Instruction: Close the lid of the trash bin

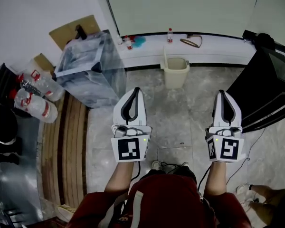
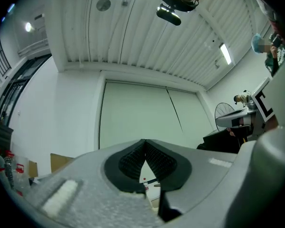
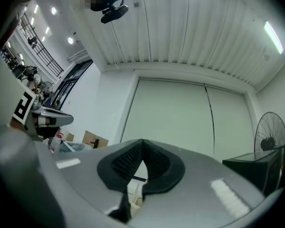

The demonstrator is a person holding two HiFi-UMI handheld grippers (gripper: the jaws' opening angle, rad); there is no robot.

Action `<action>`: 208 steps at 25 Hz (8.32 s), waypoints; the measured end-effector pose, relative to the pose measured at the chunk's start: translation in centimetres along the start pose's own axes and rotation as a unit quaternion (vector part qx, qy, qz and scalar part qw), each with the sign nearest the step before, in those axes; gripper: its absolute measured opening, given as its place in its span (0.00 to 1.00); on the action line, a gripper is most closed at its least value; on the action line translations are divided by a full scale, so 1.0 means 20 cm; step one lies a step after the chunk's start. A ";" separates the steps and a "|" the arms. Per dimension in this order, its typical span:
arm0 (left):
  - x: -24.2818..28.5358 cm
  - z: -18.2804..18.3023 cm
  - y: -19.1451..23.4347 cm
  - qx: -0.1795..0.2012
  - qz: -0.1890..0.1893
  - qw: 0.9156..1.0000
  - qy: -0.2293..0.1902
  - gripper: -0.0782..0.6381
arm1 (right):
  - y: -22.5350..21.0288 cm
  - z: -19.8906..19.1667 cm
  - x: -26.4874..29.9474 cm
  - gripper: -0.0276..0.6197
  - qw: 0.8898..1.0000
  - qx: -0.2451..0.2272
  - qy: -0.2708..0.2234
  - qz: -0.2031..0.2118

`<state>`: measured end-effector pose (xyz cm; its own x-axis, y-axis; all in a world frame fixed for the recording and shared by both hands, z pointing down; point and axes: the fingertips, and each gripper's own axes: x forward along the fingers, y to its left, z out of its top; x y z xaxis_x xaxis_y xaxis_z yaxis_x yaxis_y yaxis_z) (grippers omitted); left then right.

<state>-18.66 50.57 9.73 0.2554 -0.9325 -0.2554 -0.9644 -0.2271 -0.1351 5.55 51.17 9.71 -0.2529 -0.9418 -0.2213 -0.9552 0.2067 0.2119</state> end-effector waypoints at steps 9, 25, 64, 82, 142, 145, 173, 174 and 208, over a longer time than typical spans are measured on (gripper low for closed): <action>0.00 -0.04 0.15 -0.006 -0.002 1.000 -0.001 0.12 | 0.11 0.01 0.06 0.04 1.000 0.018 0.000 -0.009; 0.38 -0.24 0.11 -0.004 0.001 1.000 0.018 0.12 | -0.08 -0.24 0.38 0.04 1.000 0.009 0.018 -0.005; 1.83 -0.53 -0.36 0.015 0.005 0.999 0.043 0.12 | -1.11 -0.76 1.44 0.04 0.999 0.015 0.038 0.024; 2.57 -0.99 0.14 -0.014 0.008 0.998 0.067 0.12 | -0.95 -1.06 2.42 0.04 0.998 0.008 0.059 0.033; 2.87 -3.16 0.02 -0.100 0.063 0.897 0.426 0.24 | -0.43 -2.74 3.38 0.04 0.919 0.072 0.249 0.297; 2.82 -3.28 -0.04 -0.114 0.055 0.884 0.449 0.27 | -0.41 -2.80 3.35 0.04 0.915 0.073 0.256 0.303; 2.80 -3.66 -0.25 -0.140 0.013 0.851 0.506 0.32 | -0.45 -3.06 3.29 0.04 0.906 0.069 0.300 0.290; 2.81 -3.66 -0.29 -0.139 0.003 0.851 0.507 0.32 | -0.47 -3.08 3.28 0.04 0.906 0.066 0.301 0.289; 2.92 -4.30 -1.32 -0.137 -0.194 0.778 0.582 0.32 | -1.03 -3.71 3.03 0.04 0.890 0.104 0.408 0.178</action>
<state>15.82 -22.08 80.64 0.4500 -0.3653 0.8149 -0.8494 -0.4568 0.2643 21.29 -29.79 62.55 -0.4306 -0.6684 0.6065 -0.8663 0.4947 -0.0697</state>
